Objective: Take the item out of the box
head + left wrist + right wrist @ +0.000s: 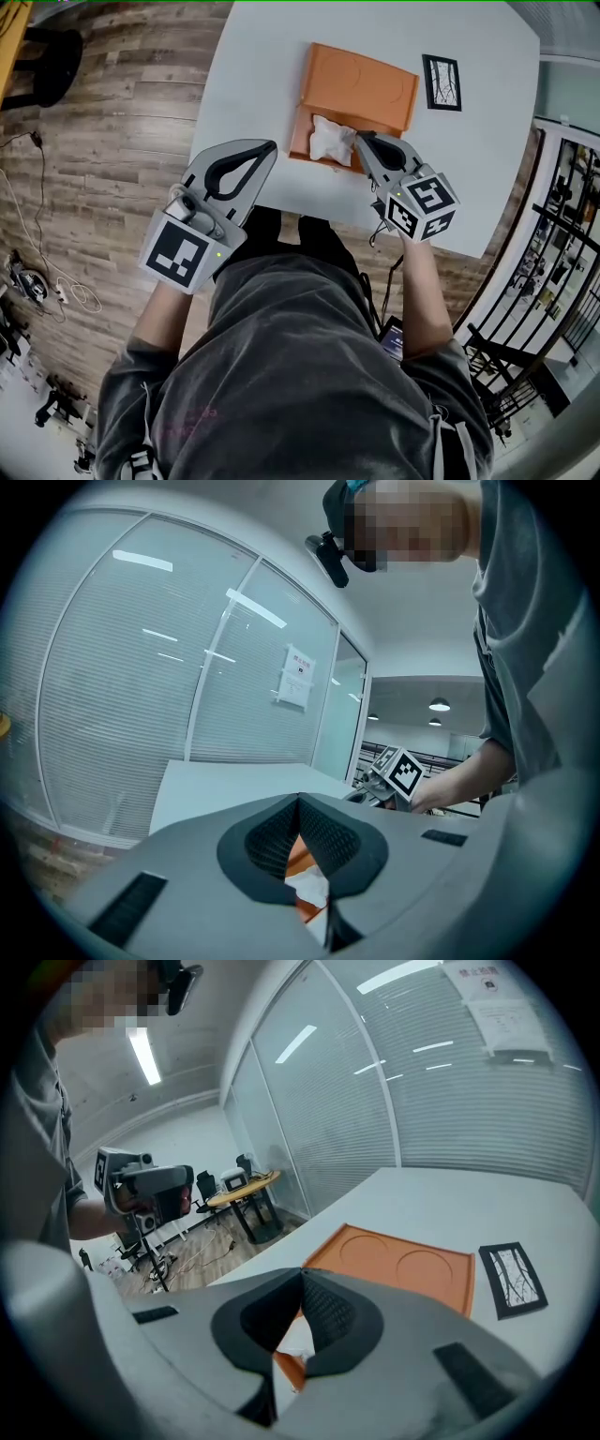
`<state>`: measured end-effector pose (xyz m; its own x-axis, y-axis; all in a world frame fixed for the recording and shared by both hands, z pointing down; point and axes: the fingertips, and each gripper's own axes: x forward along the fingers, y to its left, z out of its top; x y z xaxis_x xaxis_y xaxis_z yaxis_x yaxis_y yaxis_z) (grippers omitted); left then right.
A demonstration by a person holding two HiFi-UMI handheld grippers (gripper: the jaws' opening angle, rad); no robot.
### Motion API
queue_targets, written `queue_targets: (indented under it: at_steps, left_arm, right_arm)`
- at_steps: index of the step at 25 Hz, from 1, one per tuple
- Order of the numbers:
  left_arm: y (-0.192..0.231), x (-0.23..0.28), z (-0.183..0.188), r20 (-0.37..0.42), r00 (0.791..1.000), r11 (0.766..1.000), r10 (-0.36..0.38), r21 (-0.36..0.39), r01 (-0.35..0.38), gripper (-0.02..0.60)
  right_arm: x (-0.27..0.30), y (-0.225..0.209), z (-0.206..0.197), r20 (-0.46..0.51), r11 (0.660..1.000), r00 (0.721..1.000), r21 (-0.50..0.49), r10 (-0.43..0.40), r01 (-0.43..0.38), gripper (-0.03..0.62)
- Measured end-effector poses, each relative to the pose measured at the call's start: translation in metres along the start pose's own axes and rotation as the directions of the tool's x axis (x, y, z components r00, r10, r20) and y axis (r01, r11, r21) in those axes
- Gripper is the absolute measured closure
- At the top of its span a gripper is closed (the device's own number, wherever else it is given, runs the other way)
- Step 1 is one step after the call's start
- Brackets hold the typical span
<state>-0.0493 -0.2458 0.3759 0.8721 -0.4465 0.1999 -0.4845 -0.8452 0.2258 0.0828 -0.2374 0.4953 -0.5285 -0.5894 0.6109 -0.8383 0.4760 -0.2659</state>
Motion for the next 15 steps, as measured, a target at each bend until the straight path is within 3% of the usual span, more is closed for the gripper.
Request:
queue_targets:
  at_steps: [15]
  left_arm:
    - [0.005, -0.011, -0.020, -0.001, 1.000, 0.999, 0.024, -0.043, -0.024, 0.575]
  right_arm:
    - [0.026, -0.008, -0.054, -0.178, 0.999, 0.984, -0.032, -0.016, 0.010, 0.580]
